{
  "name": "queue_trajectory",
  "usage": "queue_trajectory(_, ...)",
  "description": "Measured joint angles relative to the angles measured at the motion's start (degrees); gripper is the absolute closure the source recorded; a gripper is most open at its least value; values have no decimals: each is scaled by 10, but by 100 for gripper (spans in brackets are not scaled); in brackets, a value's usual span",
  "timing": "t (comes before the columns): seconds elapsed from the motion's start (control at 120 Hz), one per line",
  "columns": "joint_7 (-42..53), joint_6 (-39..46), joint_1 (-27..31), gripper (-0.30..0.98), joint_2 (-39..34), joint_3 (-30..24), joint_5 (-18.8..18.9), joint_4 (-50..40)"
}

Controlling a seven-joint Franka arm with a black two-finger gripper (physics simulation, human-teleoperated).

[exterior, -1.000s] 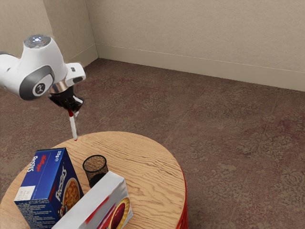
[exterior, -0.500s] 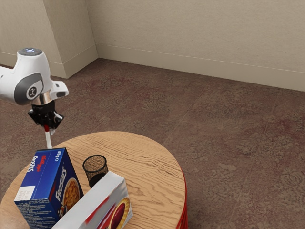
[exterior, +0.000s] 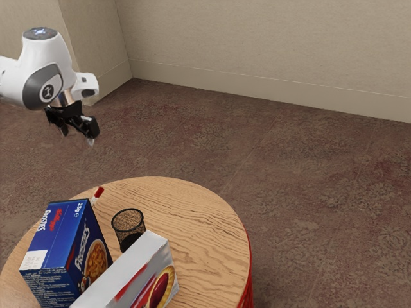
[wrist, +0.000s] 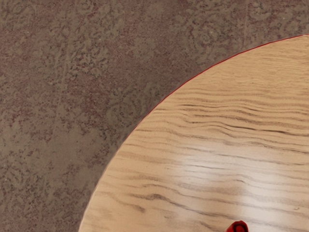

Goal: Take the marker out of the pen holder and place it to the left of the pen holder.

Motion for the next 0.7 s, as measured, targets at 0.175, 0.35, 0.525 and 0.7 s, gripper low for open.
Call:
queue_trajectory(0.175, -6, -31, -59, 3, -48, -4, -4, 91)
queue_trajectory(0.35, -50, -131, -107, 1, -74, -5, -12, 131)
queue_trajectory(0.525, -90, -227, -125, 1, -70, -16, -15, 163)
queue_trajectory(0.7, -106, -279, -129, 0, -64, -16, -16, 163)
